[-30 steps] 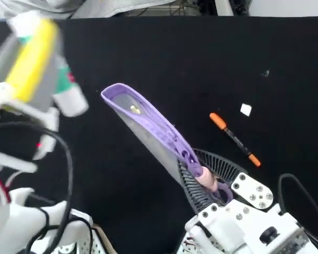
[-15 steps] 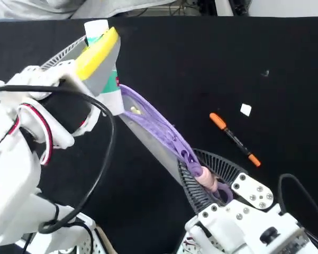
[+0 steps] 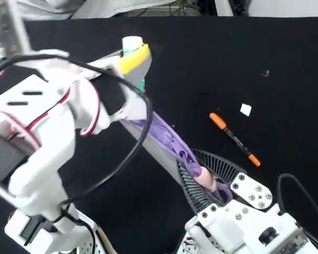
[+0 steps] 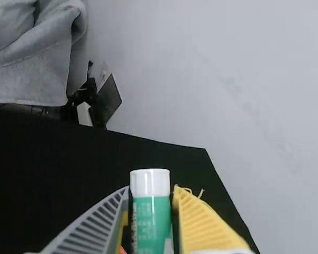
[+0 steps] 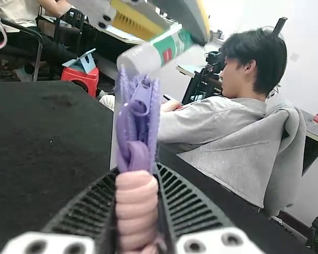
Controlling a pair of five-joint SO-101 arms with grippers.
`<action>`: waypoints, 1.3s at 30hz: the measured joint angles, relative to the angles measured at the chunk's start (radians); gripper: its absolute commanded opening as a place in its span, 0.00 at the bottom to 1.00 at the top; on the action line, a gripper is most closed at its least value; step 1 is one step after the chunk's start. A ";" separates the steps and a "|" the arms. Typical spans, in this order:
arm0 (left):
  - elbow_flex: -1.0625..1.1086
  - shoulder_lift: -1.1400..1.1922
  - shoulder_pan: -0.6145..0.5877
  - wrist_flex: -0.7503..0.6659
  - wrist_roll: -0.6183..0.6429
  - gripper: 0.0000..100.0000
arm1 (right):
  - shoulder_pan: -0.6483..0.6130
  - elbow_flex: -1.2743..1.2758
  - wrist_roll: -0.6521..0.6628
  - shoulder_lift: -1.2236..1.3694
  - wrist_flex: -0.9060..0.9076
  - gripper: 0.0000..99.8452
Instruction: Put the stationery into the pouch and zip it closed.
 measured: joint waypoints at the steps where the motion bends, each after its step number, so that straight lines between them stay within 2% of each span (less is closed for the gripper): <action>1: 0.008 -0.003 -0.003 0.000 0.000 0.03 | 0.000 0.000 0.000 0.000 0.000 0.01; 5: 0.043 -0.063 -0.009 0.000 0.000 0.03 | 0.000 0.000 0.000 0.000 0.000 0.01; 9: 0.110 -0.176 -0.078 0.000 -0.002 0.03 | 0.000 0.000 -0.003 0.000 0.000 0.01; 14: 0.316 -0.359 -0.124 -0.008 -0.003 0.03 | 0.003 0.000 -0.002 0.000 0.000 0.01; 16: 0.428 -0.410 -0.130 -0.057 -0.003 0.03 | 0.000 0.000 0.000 0.000 0.000 0.01; 20: 0.712 -0.512 -0.132 -0.281 -0.003 0.03 | 0.003 0.000 0.000 0.000 0.000 0.01; 30: 1.433 -0.939 -0.135 -0.990 -0.040 0.03 | 0.005 0.000 0.000 0.000 0.000 0.01; 34: 1.574 -1.102 -0.135 -1.160 -0.081 0.03 | 0.002 0.000 0.000 0.000 0.000 0.01; 39: 1.699 -1.143 -0.137 -1.310 -0.103 0.03 | 0.003 0.000 0.000 0.000 0.000 0.01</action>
